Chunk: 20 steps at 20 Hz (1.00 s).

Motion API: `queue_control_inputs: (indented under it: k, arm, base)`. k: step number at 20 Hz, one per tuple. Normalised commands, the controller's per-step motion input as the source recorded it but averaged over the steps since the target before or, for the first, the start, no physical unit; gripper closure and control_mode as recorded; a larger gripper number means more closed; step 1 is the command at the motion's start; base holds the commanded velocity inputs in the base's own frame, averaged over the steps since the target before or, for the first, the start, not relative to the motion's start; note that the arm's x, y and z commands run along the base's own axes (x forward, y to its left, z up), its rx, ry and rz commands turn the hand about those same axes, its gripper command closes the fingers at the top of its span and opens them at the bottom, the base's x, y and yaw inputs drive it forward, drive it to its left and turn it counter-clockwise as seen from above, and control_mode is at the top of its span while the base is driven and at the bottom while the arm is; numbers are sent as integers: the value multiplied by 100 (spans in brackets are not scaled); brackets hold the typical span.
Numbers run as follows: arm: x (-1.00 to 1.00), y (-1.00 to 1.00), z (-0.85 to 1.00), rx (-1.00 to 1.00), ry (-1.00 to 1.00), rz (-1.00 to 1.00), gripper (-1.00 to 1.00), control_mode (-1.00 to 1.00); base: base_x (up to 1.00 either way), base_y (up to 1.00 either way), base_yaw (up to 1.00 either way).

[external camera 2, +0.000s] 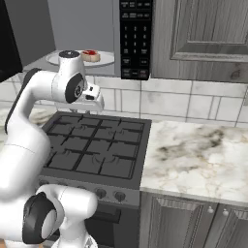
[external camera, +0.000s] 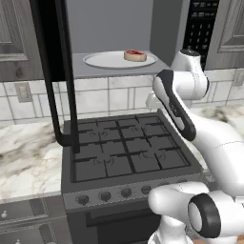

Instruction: Close the microwave door.

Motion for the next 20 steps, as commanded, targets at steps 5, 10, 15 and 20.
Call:
queue_control_inputs:
  k: [5,10,15,20]
  arm:
    - [-58,6,1,0,-9,-3,-100,-100]
    - [-100,19,35,0,-39,-17,-100,-100]
    - [-100,35,59,-1,-41,-18,-100,-100]
    - [-100,63,76,-8,-58,-8,-100,-100]
  base:
    - [0,0,0]
    - [0,0,0]
    - [0,0,0]
    - [0,0,0]
